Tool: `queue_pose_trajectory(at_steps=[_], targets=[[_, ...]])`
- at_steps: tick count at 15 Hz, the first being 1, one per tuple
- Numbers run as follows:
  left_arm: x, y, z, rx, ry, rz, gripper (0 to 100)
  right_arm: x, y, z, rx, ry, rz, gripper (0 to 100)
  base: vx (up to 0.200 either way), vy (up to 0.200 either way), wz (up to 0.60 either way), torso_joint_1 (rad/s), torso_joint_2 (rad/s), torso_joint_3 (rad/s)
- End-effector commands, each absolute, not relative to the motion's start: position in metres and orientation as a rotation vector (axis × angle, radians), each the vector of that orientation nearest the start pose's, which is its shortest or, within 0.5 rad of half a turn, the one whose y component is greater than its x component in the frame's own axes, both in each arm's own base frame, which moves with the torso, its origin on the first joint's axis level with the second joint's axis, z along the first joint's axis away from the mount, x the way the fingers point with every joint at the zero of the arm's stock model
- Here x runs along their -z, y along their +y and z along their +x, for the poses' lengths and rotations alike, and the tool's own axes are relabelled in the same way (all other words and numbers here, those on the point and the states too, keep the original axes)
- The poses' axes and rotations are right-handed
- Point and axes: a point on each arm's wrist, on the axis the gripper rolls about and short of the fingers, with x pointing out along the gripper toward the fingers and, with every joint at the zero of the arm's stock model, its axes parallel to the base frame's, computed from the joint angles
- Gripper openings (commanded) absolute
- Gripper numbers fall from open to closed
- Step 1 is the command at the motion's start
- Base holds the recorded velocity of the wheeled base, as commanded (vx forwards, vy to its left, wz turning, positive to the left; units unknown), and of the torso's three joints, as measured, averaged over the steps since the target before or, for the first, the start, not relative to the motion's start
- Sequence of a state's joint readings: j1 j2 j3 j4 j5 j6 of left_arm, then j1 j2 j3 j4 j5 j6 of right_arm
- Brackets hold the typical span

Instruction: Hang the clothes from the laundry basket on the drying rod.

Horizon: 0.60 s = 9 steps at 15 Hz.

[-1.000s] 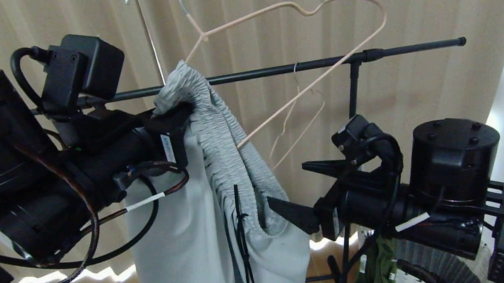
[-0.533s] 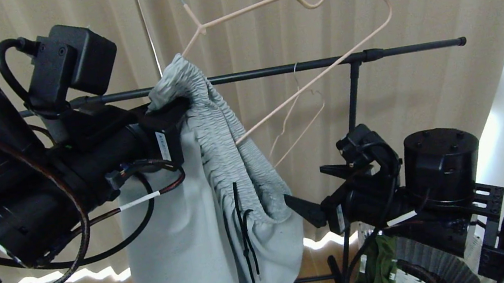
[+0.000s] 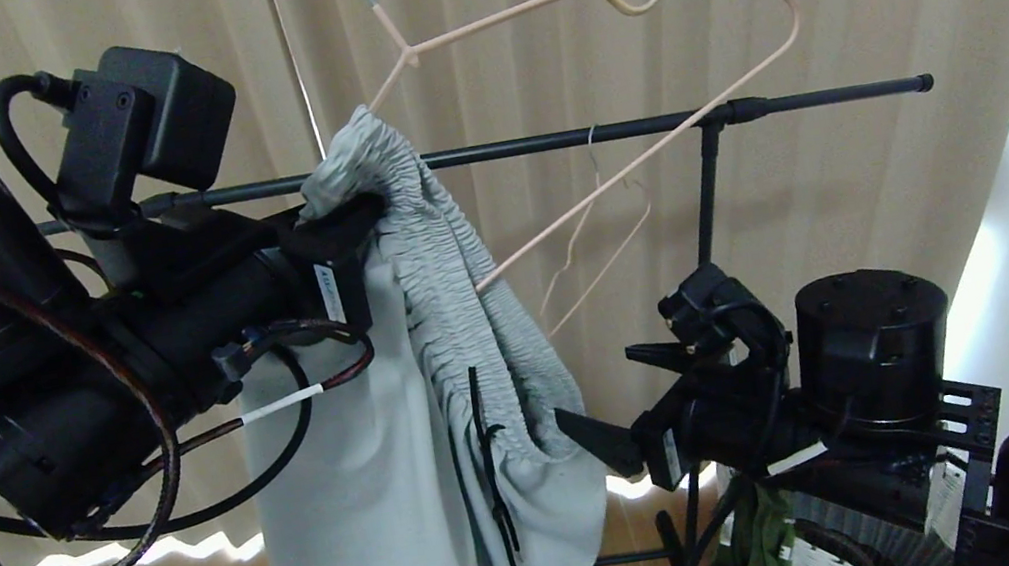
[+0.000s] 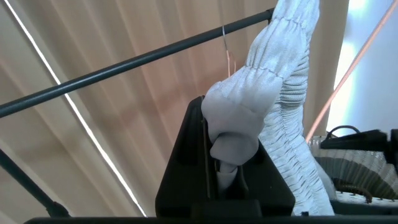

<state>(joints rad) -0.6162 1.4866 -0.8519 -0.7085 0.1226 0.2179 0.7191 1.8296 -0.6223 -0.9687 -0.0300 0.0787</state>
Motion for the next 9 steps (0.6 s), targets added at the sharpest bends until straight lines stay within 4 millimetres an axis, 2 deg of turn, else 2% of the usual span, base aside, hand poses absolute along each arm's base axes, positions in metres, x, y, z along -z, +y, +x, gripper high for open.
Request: queue_pose_trajectory(at_steps=[1, 4, 5, 9], targets=[[-0.2631, -0.1497, 0.2152, 0.486, -0.122, 0.187, 0, -0.1266, 0.2069, 0.235, -0.68, 0.259, -0.015, 100, 0.0, 0.0, 0.0, 0.0, 0.0, 0.0], [-0.2636, -0.1497, 0.2153, 0.485, -0.123, 0.186, 0, -0.1241, 0.2096, 0.2323, -0.69, 0.267, -0.021, 100, 0.0, 0.0, 0.0, 0.0, 0.0, 0.0], [-0.2644, -0.1498, 0.2147, 0.487, -0.126, 0.185, 0, -0.1234, 0.2092, 0.232, -0.688, 0.27, -0.022, 0, 0.0, 0.0, 0.0, 0.0, 0.0, 0.0], [-0.2693, -0.1478, 0.2119, 0.484, -0.144, 0.18, 0, -0.1244, 0.2079, 0.2306, -0.685, 0.268, -0.022, 0, 0.0, 0.0, 0.0, 0.0, 0.0, 0.0]])
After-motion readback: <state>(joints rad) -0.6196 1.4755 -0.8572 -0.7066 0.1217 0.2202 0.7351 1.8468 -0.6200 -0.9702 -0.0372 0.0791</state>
